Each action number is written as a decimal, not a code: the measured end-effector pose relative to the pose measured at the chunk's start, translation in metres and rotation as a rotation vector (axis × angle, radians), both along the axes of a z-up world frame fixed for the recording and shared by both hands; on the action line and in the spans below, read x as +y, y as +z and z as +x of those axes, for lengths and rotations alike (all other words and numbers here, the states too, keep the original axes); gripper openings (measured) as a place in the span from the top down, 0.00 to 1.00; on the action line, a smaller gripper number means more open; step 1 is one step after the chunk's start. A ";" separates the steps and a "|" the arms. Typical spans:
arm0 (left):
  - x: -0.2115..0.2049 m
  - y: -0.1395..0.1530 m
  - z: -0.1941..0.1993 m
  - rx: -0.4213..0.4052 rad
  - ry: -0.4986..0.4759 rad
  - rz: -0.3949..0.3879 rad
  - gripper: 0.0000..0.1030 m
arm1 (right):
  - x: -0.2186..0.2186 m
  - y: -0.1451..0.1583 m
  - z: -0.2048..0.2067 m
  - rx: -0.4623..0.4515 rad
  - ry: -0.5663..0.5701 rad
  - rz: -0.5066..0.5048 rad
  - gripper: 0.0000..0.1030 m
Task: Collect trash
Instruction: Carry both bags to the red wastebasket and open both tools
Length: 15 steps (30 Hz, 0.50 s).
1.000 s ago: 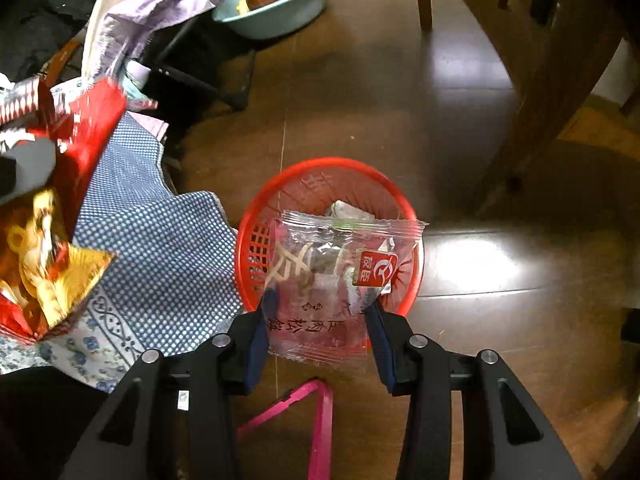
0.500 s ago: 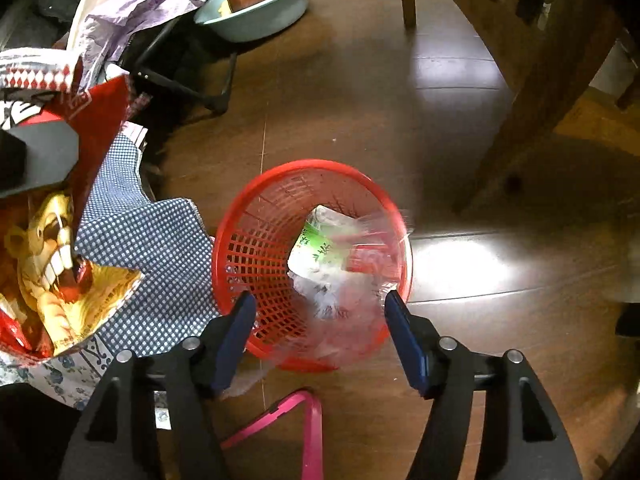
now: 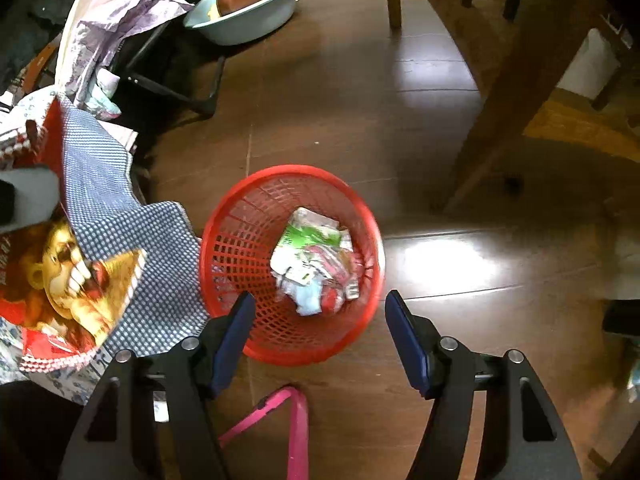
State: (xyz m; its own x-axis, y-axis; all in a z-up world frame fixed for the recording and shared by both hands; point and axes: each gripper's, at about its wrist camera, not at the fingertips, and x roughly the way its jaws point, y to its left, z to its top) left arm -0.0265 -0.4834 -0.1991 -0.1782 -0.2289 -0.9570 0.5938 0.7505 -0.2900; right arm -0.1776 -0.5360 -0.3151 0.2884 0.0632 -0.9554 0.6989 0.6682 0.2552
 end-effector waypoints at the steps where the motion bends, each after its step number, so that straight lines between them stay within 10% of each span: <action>1: 0.000 0.000 0.000 -0.003 -0.001 0.003 0.32 | -0.001 0.001 -0.002 0.001 -0.002 -0.003 0.35; 15: -0.010 -0.001 -0.003 0.007 -0.044 -0.003 0.21 | -0.001 0.001 -0.005 0.003 0.005 -0.013 0.34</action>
State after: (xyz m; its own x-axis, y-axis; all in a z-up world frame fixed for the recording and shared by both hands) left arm -0.0294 -0.4930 -0.2000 -0.1950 -0.2235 -0.9550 0.6239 0.7230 -0.2966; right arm -0.1826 -0.5375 -0.3138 0.2852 0.0520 -0.9571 0.6960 0.6753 0.2441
